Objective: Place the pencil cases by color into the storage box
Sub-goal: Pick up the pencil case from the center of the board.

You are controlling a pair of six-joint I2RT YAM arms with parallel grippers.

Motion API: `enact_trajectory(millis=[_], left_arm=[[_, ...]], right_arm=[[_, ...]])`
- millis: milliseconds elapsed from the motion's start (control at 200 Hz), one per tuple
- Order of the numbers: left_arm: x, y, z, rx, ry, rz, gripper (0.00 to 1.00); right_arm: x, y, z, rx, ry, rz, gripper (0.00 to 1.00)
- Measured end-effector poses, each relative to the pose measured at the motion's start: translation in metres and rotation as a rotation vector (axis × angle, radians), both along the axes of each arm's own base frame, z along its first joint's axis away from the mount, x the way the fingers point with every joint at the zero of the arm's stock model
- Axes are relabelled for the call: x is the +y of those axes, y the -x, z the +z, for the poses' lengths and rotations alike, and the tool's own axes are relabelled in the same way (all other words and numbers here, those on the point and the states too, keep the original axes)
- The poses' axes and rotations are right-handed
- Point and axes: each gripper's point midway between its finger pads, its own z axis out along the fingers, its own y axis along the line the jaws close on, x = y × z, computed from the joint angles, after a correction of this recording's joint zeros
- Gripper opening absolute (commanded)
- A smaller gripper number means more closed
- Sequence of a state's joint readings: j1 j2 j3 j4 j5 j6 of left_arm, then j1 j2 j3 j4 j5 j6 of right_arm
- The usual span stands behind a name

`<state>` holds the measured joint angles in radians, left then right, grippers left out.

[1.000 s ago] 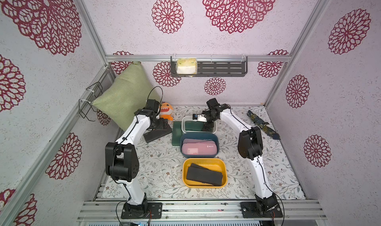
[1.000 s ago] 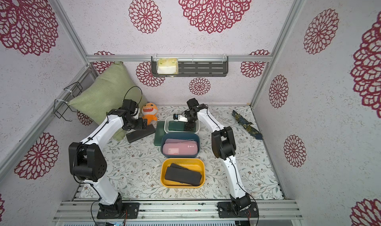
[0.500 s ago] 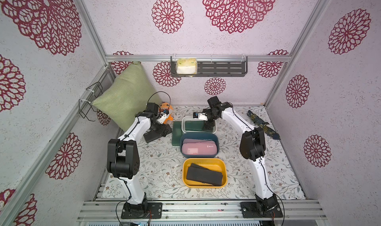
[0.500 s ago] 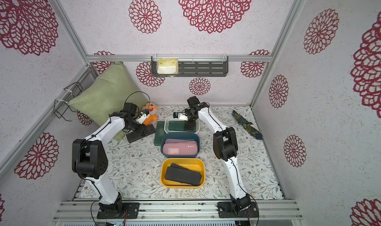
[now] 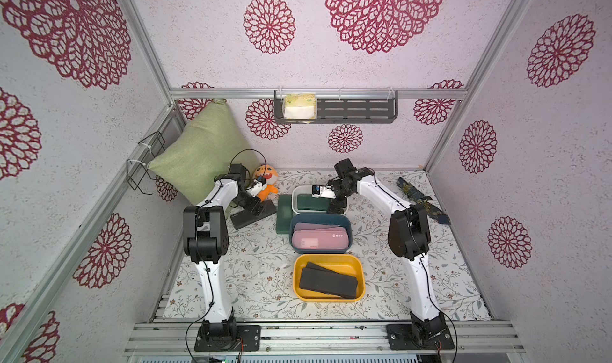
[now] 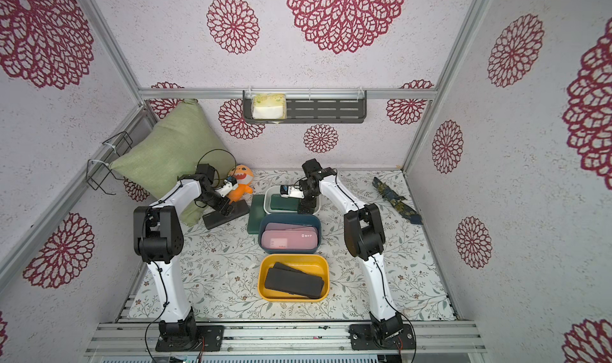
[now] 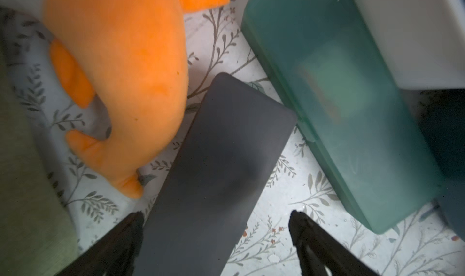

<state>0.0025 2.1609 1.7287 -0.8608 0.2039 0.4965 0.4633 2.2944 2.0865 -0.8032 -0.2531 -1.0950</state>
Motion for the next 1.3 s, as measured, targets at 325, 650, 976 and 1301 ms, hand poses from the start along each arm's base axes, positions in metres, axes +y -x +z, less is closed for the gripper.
enact_trajectory(millis=[325, 650, 976, 1301], left_arm=[[0.019, -0.008, -0.010, -0.014, -0.113, 0.042, 0.97], [0.019, -0.008, -0.013, 0.017, -0.129, 0.040, 0.97], [0.012, 0.002, -0.013, 0.070, -0.105, 0.001, 0.97], [0.008, 0.003, -0.026, 0.127, -0.087, -0.049, 0.97]], right_arm=[[-0.005, 0.005, 0.005, -0.012, 0.000, -0.021, 0.99], [-0.007, 0.006, 0.005, -0.014, 0.001, -0.028, 0.99], [-0.009, 0.005, 0.005, -0.020, 0.011, -0.035, 0.99], [-0.012, 0.005, 0.006, -0.027, 0.026, -0.043, 0.99]])
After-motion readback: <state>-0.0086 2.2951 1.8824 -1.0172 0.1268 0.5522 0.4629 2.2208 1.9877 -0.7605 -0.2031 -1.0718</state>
